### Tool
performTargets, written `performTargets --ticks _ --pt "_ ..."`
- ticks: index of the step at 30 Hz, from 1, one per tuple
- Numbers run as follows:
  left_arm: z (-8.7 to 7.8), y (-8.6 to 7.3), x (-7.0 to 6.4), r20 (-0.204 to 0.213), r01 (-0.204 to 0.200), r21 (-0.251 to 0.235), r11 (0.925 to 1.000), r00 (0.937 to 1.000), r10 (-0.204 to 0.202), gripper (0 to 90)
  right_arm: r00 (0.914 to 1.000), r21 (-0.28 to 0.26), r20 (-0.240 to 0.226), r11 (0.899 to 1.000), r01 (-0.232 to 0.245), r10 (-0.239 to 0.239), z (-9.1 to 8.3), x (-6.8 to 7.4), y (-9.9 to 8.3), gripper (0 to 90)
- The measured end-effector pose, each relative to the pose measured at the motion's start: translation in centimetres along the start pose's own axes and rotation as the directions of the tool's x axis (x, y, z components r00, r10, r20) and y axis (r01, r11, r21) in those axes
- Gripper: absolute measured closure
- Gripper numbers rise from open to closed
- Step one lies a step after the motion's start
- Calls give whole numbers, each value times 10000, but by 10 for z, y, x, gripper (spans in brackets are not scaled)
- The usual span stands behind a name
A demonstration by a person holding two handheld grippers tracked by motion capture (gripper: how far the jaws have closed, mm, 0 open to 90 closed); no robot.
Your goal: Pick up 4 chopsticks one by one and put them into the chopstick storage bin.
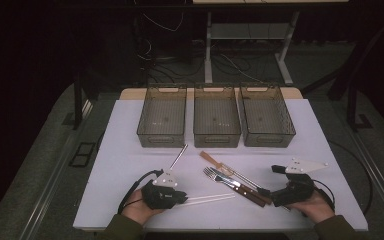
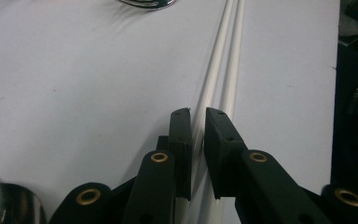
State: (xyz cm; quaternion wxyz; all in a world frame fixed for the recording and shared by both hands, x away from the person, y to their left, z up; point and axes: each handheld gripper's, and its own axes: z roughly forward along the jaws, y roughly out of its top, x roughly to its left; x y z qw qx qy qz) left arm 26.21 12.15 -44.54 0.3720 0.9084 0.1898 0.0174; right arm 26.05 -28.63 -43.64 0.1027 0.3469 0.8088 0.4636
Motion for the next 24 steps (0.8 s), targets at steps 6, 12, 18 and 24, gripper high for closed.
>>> performTargets --ticks 6,12,18,24 --pt "1 0 -1 -184 -156 -26 9999 9997 155 794 10000 3 24 10000 -14 14 0 0 0 13" --pt "2 -1 -1 -189 -295 -60 9995 9994 293 794 10000 6 26 10000 -24 24 0 0 0 13" --pt "2 -1 0 -106 -348 -108 9993 9993 346 805 10000 8 21 10000 -29 29 0 0 0 13" --pt "1 -1 0 -70 -457 -75 9989 9989 456 814 10000 0 17 10000 -20 20 0 0 0 13"
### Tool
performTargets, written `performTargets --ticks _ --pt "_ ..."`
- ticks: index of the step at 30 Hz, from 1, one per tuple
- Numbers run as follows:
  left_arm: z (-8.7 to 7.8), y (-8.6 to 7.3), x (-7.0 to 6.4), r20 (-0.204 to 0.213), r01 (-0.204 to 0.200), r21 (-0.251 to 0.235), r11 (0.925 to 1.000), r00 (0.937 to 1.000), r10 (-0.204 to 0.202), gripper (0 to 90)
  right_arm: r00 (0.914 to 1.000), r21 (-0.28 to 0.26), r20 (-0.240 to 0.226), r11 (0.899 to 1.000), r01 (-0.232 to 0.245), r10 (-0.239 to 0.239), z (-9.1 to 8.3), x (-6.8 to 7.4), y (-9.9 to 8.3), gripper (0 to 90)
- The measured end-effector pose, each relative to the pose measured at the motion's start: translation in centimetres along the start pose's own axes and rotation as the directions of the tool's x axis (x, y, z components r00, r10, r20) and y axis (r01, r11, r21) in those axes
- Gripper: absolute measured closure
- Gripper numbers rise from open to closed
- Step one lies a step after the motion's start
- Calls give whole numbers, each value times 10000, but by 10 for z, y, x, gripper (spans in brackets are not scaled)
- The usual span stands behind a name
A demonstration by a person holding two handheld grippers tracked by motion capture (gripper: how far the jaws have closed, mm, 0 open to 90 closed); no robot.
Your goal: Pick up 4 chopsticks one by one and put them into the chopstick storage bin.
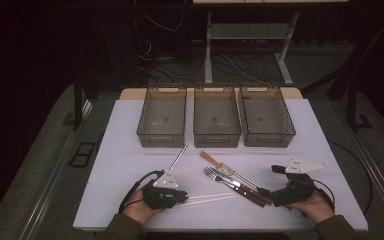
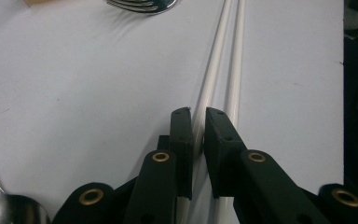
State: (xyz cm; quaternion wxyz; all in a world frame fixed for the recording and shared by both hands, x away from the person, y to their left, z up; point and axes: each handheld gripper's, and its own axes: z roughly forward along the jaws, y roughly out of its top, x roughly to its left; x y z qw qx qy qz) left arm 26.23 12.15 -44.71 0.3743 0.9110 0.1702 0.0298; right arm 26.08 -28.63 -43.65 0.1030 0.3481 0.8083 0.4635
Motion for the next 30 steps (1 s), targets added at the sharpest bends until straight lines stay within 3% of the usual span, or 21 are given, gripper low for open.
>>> performTargets --ticks 23,25,30 --pt "-3 -3 1 102 112 -14 9999 9999 -112 832 10000 4 0 10000 -6 6 0 0 0 13" --pt "-3 -3 2 80 -100 59 9999 9999 99 836 10000 1 0 10000 -12 12 0 0 0 13" --pt "-3 -2 1 75 -179 90 9998 9998 179 840 10000 -18 -27 10000 -15 15 0 0 0 13"
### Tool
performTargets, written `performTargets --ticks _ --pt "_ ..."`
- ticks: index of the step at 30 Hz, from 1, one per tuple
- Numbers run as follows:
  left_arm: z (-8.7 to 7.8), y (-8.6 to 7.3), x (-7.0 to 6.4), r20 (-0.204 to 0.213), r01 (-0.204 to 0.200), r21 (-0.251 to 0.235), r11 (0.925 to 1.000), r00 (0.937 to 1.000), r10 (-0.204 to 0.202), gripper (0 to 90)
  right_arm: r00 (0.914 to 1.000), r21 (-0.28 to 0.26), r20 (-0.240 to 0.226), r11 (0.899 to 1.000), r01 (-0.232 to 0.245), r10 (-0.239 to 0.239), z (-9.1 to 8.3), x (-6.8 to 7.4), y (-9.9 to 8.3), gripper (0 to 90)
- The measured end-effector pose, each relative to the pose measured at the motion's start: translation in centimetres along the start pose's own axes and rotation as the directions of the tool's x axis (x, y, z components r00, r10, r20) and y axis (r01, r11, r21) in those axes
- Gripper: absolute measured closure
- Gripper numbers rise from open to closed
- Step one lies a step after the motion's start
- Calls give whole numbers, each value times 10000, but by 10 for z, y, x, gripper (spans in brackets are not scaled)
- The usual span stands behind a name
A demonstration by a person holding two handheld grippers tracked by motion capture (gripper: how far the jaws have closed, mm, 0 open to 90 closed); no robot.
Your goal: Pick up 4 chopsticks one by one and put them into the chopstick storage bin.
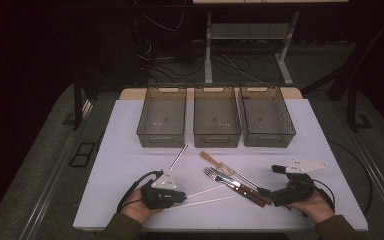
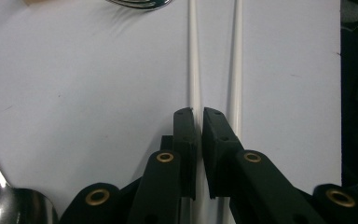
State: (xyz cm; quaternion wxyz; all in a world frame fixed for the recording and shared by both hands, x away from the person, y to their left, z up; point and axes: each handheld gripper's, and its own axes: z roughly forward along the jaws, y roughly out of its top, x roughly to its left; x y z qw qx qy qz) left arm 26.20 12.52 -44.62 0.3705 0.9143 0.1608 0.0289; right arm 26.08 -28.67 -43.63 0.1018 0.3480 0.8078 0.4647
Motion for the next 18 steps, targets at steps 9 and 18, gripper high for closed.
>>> performTargets --ticks 9,18 --pt "-3 -1 3 85 18 66 10000 10000 -19 841 10000 -16 -4 10000 -1 1 0 0 0 13" --pt "-13 -1 5 148 -15 240 9997 9999 11 841 10000 -6 13 10000 5 -5 0 0 0 13"
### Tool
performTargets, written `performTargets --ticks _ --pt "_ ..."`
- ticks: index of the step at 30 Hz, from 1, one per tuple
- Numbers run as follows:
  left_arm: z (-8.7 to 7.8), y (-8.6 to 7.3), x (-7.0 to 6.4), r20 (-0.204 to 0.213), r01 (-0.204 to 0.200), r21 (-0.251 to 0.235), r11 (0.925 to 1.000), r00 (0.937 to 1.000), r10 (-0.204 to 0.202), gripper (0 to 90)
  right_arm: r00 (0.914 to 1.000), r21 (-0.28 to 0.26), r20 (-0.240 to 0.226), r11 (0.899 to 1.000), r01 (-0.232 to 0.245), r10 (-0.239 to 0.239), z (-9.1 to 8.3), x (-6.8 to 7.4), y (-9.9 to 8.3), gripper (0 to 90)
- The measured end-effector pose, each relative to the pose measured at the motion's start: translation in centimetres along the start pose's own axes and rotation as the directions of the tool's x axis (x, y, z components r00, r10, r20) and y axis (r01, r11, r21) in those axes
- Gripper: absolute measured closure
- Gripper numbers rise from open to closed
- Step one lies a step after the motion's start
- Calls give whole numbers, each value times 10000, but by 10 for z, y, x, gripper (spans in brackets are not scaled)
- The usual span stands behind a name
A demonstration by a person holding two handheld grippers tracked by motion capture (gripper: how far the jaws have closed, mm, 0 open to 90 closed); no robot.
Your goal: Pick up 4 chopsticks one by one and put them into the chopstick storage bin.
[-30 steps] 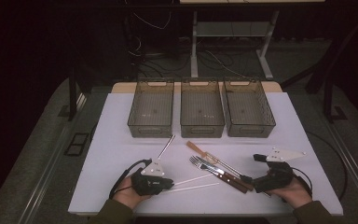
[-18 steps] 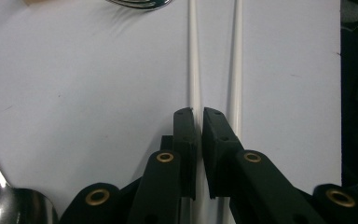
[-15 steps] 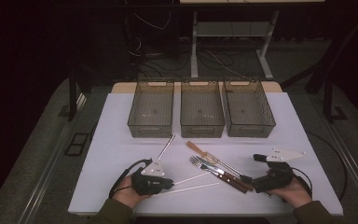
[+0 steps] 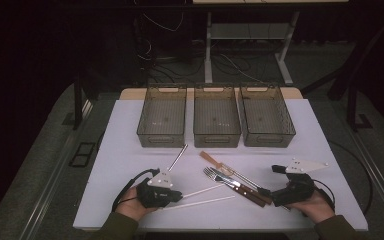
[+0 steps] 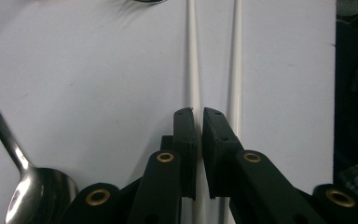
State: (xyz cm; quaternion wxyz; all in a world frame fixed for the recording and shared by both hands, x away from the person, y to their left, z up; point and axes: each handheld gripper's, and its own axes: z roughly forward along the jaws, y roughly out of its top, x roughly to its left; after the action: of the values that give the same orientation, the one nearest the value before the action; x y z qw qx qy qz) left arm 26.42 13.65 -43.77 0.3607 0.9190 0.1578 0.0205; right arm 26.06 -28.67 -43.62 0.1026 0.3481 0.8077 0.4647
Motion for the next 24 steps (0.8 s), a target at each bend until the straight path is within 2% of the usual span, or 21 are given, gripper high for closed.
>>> performTargets --ticks 11,17,21,24 --pt "-10 -3 0 319 113 158 9998 9994 -118 841 10000 17 21 10000 -30 30 0 0 0 13" --pt "-14 0 0 170 250 -179 9995 9995 -247 841 10000 13 16 10000 -27 27 0 0 0 13" --pt "-13 4 1 -15 547 -314 9980 9985 -548 841 10000 -2 -11 10000 -8 8 0 0 0 13" --pt "-11 9 2 67 863 -444 9953 9963 -861 841 10000 -2 -26 10000 21 -21 0 0 0 13"
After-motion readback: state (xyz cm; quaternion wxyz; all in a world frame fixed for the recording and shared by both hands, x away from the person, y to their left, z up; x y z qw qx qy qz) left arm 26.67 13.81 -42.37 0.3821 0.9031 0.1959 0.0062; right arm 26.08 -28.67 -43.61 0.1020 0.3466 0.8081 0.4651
